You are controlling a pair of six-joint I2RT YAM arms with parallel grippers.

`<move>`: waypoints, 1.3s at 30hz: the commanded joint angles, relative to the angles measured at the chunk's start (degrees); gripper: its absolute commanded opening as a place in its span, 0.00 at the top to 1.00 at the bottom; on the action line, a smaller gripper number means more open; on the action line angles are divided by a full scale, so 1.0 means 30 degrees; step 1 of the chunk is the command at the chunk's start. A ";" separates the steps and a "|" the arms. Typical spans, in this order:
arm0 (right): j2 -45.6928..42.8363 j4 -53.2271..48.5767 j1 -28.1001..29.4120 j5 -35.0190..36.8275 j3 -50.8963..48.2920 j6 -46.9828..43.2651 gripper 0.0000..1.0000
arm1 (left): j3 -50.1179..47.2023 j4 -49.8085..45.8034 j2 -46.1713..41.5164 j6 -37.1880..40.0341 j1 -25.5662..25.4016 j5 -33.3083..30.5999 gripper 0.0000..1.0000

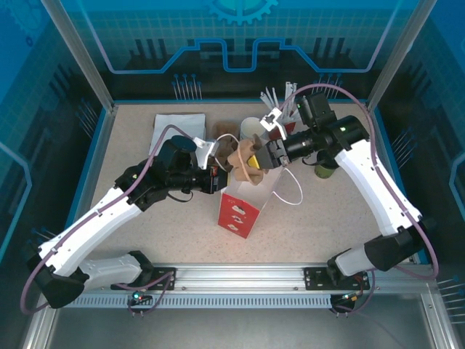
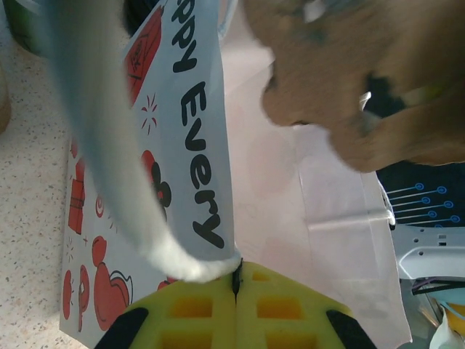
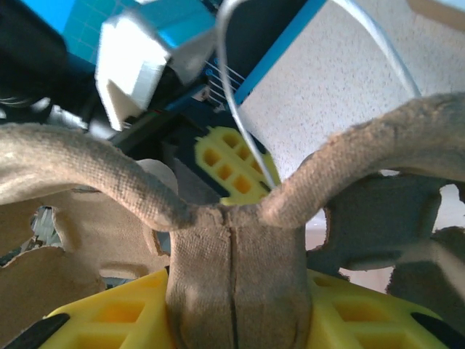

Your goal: Pack the takeout coffee

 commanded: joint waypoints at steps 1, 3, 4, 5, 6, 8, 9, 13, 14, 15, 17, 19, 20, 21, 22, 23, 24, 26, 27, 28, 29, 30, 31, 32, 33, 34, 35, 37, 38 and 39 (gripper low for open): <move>0.0242 -0.1369 0.0161 0.0250 -0.0004 -0.1011 0.58 | 0.0001 0.0785 -0.0072 0.0225 -0.0101 0.0474 1.00; 0.0479 -0.1965 0.0163 0.1020 0.0032 -0.1657 0.58 | -0.0034 0.0673 -0.0095 0.0253 -0.0141 0.0474 1.00; 0.0639 -0.2379 0.0159 0.1461 0.0123 -0.2061 0.58 | -0.0061 0.0623 -0.0112 0.0274 -0.0144 0.0472 1.00; 0.0769 -0.2651 0.0158 0.1820 0.0122 -0.2281 0.58 | -0.0084 0.0599 -0.0145 0.0282 -0.0116 0.0453 1.00; 0.0902 -0.3029 0.0158 0.2271 0.0187 -0.2631 0.58 | -0.0133 0.0553 -0.0179 0.0283 -0.0130 0.0417 1.00; 0.1156 -0.3661 0.0158 0.2836 0.0228 -0.3217 0.58 | -0.0252 0.0523 -0.0287 0.0254 -0.0139 0.0347 1.00; 0.1255 -0.4042 0.0156 0.3304 0.0257 -0.3450 0.58 | -0.0332 0.0521 -0.0305 0.0254 -0.0141 0.0317 1.00; 0.1550 -0.4880 0.0098 0.5428 0.0465 -0.4133 0.58 | -0.0554 0.0491 -0.0467 0.0223 -0.0144 0.0267 1.00; 0.1573 -0.4916 0.0099 0.5868 0.0502 -0.4135 0.58 | -0.0587 0.0503 -0.0504 0.0225 -0.0145 0.0299 1.00; 0.1616 -0.4925 0.0099 0.6197 0.0538 -0.4127 0.58 | -0.0612 0.0495 -0.0498 0.0199 -0.0120 0.0326 1.00; 0.1675 -0.4889 0.0146 0.6919 0.0571 -0.3819 0.59 | -0.0635 0.0530 -0.0511 0.0167 -0.0166 0.0415 1.00; 0.1721 -0.4859 0.0198 0.7511 0.0540 -0.3498 0.59 | -0.0683 0.0548 -0.0486 0.0151 -0.0217 0.0474 1.00; 0.1718 -0.4859 0.0253 0.7821 0.0503 -0.3365 0.59 | -0.0688 0.0548 -0.0482 0.0145 -0.0217 0.0481 1.00; 0.1734 -0.4833 0.0312 0.8196 0.0446 -0.3264 0.59 | -0.0666 0.0551 -0.0497 0.0164 -0.0256 0.0523 1.00; 0.1731 -0.4816 0.0383 0.8698 0.0383 -0.3104 0.59 | -0.0670 0.0547 -0.0506 0.0166 -0.0292 0.0502 1.00; 0.1726 -0.4852 0.0470 0.9122 0.0351 -0.3054 0.59 | -0.0668 0.0576 -0.0454 0.0165 -0.0305 0.0513 1.00; 0.1761 -0.4859 0.0579 0.9434 0.0332 -0.3001 0.59 | -0.0635 0.0562 -0.0466 0.0154 -0.0339 0.0533 1.00; 0.1799 -0.4859 0.0654 0.9839 0.0224 -0.2775 0.59 | -0.0607 0.0585 -0.0441 0.0137 -0.0358 0.0571 1.00; 0.1778 -0.4844 0.0683 0.9953 0.0155 -0.2669 0.59 | -0.0578 0.0577 -0.0432 0.0133 -0.0360 0.0595 1.00; 0.1792 -0.4858 0.0724 1.0103 0.0128 -0.2560 0.59 | -0.0554 0.0581 -0.0410 0.0133 -0.0387 0.0592 1.00; 0.1785 -0.4859 0.0810 1.0208 0.0090 -0.2543 0.59 | -0.0550 0.0591 -0.0414 0.0122 -0.0403 0.0613 1.00; 0.1792 -0.4881 0.0892 1.0388 0.0081 -0.2502 0.59 | -0.0529 0.0604 -0.0406 0.0098 -0.0397 0.0590 1.00; 0.1807 -0.4941 0.0988 1.0656 0.0107 -0.2466 0.59 | -0.0517 0.0679 -0.0393 0.0084 -0.0417 0.0592 1.00; 0.1821 -0.5001 0.1075 1.0876 0.0092 -0.2488 0.59 | -0.0491 0.0693 -0.0387 0.0097 -0.0414 0.0597 1.00; 0.1834 -0.5078 0.1105 1.0981 0.0105 -0.2516 0.59 | -0.0473 0.0731 -0.0379 0.0065 -0.0432 0.0616 1.00; 0.1865 -0.5143 0.1179 1.1119 0.0140 -0.2462 0.59 | -0.0450 0.0752 -0.0339 0.0070 -0.0444 0.0611 1.00; 0.1895 -0.5178 0.1239 1.1247 0.0163 -0.2436 0.59 | -0.0404 0.0785 -0.0295 0.0078 -0.0468 0.0612 1.00; 0.1809 -0.5032 0.1220 1.1127 0.0137 -0.2161 0.59 | -0.0329 0.0783 -0.0205 0.0084 -0.0497 0.0630 1.00; 0.1724 -0.4837 0.1073 1.0754 0.0074 -0.1942 0.59 | -0.0314 0.0753 -0.0182 0.0099 -0.0543 0.0619 1.00; 0.1607 -0.4538 0.0875 1.0049 0.0044 -0.1607 0.59 | -0.0333 0.0738 -0.0129 0.0136 -0.0557 0.0645 1.00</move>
